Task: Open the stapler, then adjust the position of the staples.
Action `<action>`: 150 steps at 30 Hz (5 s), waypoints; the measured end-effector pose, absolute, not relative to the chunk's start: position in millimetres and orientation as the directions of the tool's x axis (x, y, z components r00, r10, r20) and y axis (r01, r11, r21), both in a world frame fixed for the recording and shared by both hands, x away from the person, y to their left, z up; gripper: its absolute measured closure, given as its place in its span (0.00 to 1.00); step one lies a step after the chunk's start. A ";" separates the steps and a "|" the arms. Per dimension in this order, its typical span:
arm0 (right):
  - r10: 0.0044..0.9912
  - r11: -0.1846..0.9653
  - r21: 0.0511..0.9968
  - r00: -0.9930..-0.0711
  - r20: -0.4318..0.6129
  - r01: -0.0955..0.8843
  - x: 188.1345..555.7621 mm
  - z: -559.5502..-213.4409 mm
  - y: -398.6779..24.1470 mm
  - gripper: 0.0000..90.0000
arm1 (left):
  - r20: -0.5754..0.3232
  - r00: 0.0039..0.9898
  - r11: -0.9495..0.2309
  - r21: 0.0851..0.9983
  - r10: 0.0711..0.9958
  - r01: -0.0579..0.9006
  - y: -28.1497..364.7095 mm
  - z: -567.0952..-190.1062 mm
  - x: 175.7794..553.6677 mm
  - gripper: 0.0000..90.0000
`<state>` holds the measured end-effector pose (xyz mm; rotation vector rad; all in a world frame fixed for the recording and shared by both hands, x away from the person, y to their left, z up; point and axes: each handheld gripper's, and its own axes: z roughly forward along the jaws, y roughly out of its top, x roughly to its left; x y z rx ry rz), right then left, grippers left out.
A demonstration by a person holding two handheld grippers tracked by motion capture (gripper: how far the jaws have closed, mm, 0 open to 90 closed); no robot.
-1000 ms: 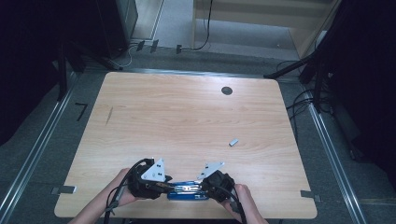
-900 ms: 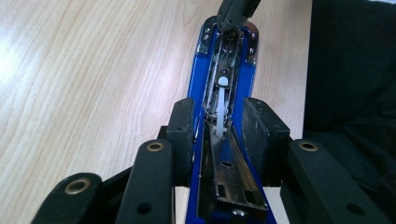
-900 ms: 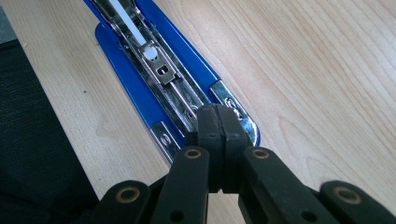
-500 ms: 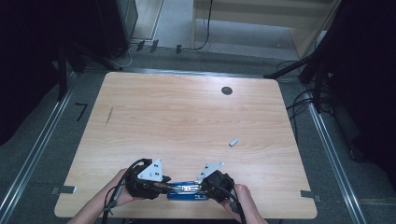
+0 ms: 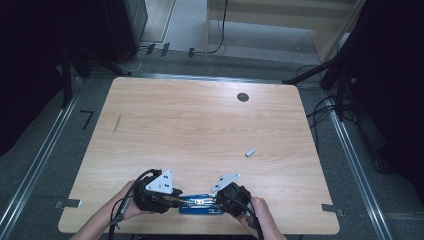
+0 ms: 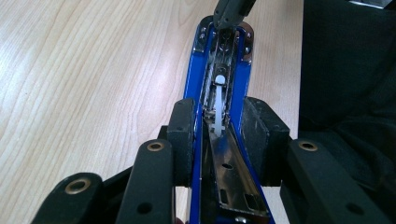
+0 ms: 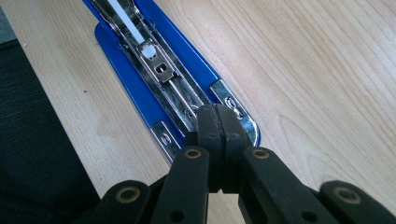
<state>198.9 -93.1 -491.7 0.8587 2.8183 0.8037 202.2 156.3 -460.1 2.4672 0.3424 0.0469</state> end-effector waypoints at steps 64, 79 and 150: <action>0.542 0.666 0.578 -0.838 0.060 0.472 196.4 -485.9 -103.6 0.72 | 0.006 0.971 -0.848 0.489 0.237 0.204 176.5 -486.7 195.6 0.74; 0.630 0.590 0.596 -0.772 0.083 0.545 209.5 -477.0 -140.4 0.18 | 0.007 0.973 -0.851 0.487 0.230 0.197 175.0 -484.3 197.7 0.74; 0.939 0.294 0.527 -0.344 -0.003 0.797 345.4 -505.5 -179.5 0.27 | 0.004 0.975 -0.852 0.487 0.221 0.191 176.4 -485.0 199.9 0.74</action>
